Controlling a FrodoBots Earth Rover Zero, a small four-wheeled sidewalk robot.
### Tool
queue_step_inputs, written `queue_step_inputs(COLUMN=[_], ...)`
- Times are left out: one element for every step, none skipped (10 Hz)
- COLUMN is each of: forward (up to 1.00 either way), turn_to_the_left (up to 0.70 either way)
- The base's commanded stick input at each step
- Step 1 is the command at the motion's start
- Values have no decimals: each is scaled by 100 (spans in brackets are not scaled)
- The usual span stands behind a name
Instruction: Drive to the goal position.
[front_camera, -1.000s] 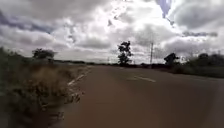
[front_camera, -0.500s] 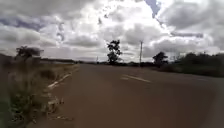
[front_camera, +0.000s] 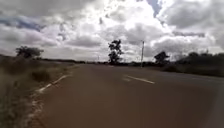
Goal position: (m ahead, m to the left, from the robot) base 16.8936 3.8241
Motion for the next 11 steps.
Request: queue_step_inputs(forward=[85,85,85,85,85,85,85,85,85,85,85], turn_to_the_left=[0,0,0,0,0,0,0,0,0,0,0])
